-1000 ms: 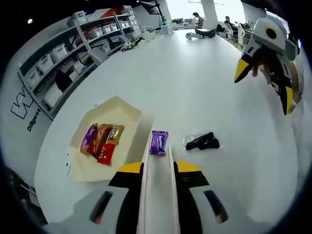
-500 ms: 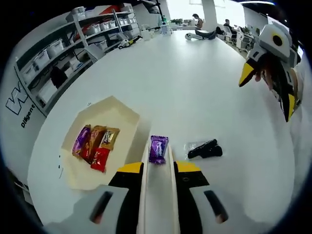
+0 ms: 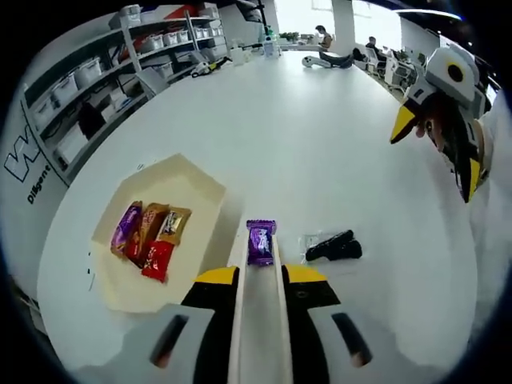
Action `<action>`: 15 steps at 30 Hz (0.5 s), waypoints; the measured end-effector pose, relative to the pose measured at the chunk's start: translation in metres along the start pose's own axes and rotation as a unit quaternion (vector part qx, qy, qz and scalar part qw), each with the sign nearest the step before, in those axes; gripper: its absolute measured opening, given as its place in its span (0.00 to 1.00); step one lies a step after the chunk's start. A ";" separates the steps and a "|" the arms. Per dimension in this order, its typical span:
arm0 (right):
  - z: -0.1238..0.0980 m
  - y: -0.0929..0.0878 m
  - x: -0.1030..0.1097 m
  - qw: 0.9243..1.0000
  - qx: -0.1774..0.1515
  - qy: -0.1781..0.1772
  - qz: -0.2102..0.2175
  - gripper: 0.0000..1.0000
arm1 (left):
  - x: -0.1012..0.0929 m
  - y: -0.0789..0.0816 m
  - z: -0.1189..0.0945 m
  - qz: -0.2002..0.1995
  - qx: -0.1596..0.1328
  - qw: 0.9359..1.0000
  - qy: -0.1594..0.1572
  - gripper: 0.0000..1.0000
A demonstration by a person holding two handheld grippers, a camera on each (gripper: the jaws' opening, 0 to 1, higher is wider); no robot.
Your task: Place the target food into the container with the food tongs after gripping and lifting it, then release it inside without dropping or visibly crushing the food.
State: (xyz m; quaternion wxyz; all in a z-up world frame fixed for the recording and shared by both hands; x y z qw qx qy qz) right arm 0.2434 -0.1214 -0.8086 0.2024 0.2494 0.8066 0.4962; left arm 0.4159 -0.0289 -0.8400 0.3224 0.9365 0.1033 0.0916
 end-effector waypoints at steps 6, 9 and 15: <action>0.000 -0.001 0.000 1.000 0.001 0.000 0.001 0.66 | -0.002 -0.001 -0.002 -0.004 -0.001 1.000 -0.009 0.18; 0.000 0.000 0.000 1.000 0.000 0.000 0.001 0.66 | -0.002 -0.001 -0.010 -0.004 -0.006 1.000 -0.014 0.18; 0.001 -0.001 0.000 1.000 0.001 0.000 0.000 0.66 | 0.004 0.007 -0.031 -0.011 -0.025 1.000 -0.013 0.18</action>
Point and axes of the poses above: the point that each gripper's makers call its tool centre point, and the gripper's own axes: z roughly forward along the fingers, x roughly to its left, y roughly out of its top, the point moved 2 cm from there along -z, roughly backward along the fingers, and after that the axes turned 4 degrees about -z, right-handed, at the moved point
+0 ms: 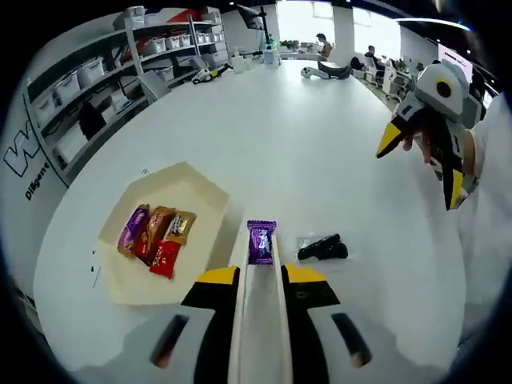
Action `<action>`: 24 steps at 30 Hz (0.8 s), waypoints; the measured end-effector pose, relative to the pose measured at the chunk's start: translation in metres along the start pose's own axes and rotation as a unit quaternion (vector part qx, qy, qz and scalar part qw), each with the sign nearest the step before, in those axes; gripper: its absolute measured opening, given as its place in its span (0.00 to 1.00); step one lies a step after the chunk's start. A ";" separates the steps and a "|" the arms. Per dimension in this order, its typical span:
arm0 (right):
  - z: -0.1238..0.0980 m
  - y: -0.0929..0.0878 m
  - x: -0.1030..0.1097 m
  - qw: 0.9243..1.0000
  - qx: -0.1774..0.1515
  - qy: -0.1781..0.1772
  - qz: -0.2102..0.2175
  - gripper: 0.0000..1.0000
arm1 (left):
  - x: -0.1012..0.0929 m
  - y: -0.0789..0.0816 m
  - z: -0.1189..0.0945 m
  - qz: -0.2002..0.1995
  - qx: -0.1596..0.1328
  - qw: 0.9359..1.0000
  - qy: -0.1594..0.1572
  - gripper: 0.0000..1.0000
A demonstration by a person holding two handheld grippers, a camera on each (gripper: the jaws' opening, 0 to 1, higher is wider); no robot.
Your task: Place the target food into the container with the food tongs after gripping and lifting it, then release it inside without dropping or visibly crushing the food.
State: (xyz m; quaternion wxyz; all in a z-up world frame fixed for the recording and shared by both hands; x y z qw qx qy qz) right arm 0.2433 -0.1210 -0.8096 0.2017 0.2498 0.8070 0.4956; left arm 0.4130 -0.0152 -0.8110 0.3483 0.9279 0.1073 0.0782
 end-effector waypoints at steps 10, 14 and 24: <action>0.000 0.001 0.001 1.000 -0.001 0.002 -0.002 0.66 | 0.038 0.010 -0.019 -0.013 -0.015 1.000 0.024 0.18; 0.000 0.002 0.001 1.000 -0.001 0.000 -0.001 0.66 | 0.045 0.010 -0.010 -0.009 -0.006 1.000 0.023 0.18; -0.003 -0.001 -0.001 1.000 0.003 -0.004 0.002 0.66 | 0.064 0.005 0.015 -0.001 0.018 1.000 0.010 0.18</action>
Point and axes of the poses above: the point that each gripper's makers call its tool centre point, and the gripper's own axes: z roughly forward along the fingers, x roughly to its left, y roughly out of its top, the point moved 2 cm from there along -z, roughly backward along the fingers, and after that the axes turned 4 degrees about -z, right-handed, at the moved point
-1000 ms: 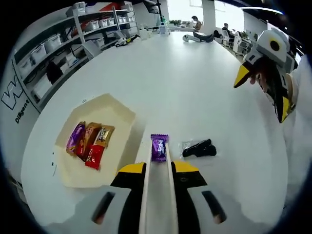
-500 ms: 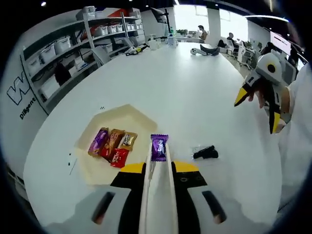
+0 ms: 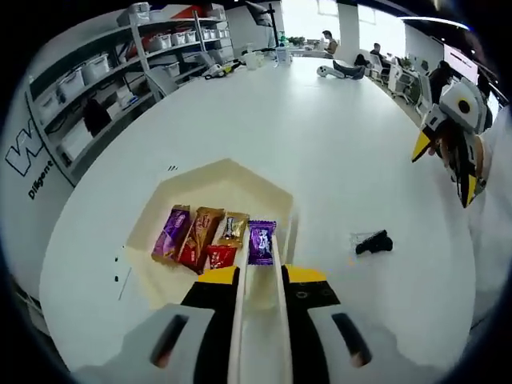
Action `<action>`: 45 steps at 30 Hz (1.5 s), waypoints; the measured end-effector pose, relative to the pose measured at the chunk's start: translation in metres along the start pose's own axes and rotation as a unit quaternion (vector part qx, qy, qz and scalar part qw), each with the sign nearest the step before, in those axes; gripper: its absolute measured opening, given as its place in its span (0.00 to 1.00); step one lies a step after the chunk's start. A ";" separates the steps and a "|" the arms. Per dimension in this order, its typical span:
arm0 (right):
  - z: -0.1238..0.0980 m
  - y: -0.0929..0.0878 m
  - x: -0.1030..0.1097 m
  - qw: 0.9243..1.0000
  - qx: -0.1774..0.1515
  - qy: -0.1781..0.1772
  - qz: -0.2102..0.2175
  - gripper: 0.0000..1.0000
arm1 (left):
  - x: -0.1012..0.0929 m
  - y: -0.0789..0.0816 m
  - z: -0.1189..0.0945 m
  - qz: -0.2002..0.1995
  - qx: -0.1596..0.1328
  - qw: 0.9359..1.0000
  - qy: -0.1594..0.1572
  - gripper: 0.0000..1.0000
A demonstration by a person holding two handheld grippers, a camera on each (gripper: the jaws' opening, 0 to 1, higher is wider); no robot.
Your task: Place the target food into the container with the food tongs after gripping and lifting it, then release it inside without dropping or visibly crushing the food.
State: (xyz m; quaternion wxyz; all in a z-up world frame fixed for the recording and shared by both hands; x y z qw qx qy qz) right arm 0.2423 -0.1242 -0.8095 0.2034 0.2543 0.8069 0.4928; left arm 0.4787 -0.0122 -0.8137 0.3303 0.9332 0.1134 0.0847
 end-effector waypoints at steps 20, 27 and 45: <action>0.001 -0.002 -0.001 1.000 0.002 -0.002 0.002 0.66 | 0.007 -0.004 0.014 0.045 0.034 0.998 -0.025 0.19; 0.000 -0.002 -0.002 1.000 0.001 -0.003 0.003 0.66 | 0.011 -0.004 0.016 0.063 0.046 0.997 -0.026 0.20; 0.001 0.000 -0.001 1.000 -0.001 -0.002 0.001 0.66 | -0.002 0.009 -0.023 0.068 0.005 0.998 0.000 0.20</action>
Point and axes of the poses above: the point that each gripper's makers call its tool centre point, and the gripper's own axes: z roughly forward along the fingers, x roughly to its left, y roughly out of its top, the point moved 2 cm from there along -z, roughly backward along the fingers, and after that the axes turned 4 degrees about -z, right-handed, at the moved point
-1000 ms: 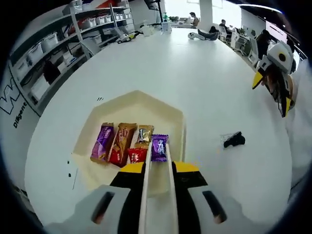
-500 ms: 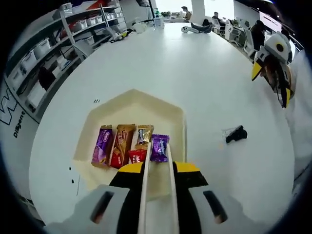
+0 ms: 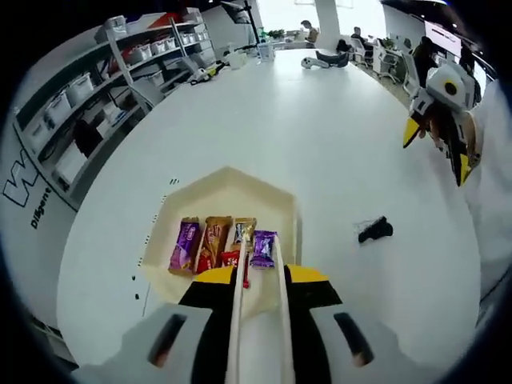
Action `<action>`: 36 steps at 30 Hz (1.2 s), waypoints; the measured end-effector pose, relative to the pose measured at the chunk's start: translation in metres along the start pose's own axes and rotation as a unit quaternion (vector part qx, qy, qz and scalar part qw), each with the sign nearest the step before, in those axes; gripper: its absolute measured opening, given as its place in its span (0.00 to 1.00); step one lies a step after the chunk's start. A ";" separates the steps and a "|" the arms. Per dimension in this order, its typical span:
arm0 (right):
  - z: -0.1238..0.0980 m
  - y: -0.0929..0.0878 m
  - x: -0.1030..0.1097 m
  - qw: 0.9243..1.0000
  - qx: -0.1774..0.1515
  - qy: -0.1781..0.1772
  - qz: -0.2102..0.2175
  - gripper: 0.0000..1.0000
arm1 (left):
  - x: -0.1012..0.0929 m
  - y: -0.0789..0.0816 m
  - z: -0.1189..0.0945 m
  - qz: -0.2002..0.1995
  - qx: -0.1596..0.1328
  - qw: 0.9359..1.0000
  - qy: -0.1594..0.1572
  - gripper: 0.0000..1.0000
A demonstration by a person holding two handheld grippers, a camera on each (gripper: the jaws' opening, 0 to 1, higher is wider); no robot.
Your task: Place the target food into the container with the food tongs after gripping and lifting it, then release it inside without dropping or visibly crushing the food.
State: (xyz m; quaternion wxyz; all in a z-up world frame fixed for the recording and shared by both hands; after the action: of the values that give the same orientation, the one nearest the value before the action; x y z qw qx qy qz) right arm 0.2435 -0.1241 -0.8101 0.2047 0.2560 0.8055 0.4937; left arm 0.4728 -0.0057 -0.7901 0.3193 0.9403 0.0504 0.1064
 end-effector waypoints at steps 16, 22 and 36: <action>0.004 0.007 0.004 1.000 -0.002 0.004 -0.008 0.66 | -0.038 -0.002 -0.022 0.016 -0.026 1.000 -0.001 0.21; 0.007 0.008 0.005 1.000 -0.002 0.005 -0.009 0.65 | -0.052 -0.004 -0.024 0.023 -0.037 0.999 -0.007 0.21; 0.012 0.010 0.007 1.000 -0.001 0.009 -0.009 0.65 | -0.076 -0.014 -0.017 0.043 -0.040 0.998 -0.034 0.20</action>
State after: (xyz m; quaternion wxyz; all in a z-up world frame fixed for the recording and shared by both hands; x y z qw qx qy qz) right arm 0.2472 -0.1075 -0.8070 0.2022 0.2435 0.8091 0.4952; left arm 0.3948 0.0029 -0.7982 0.3536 0.9310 -0.0051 0.0901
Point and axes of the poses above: the point that each gripper's makers call its tool centre point, and the gripper's own axes: z roughly forward along the fingers, x roughly to its left, y roughly out of its top, the point moved 2 cm from there along -z, roughly backward along the fingers, and after that the axes turned 4 degrees about -z, right-handed, at the moved point
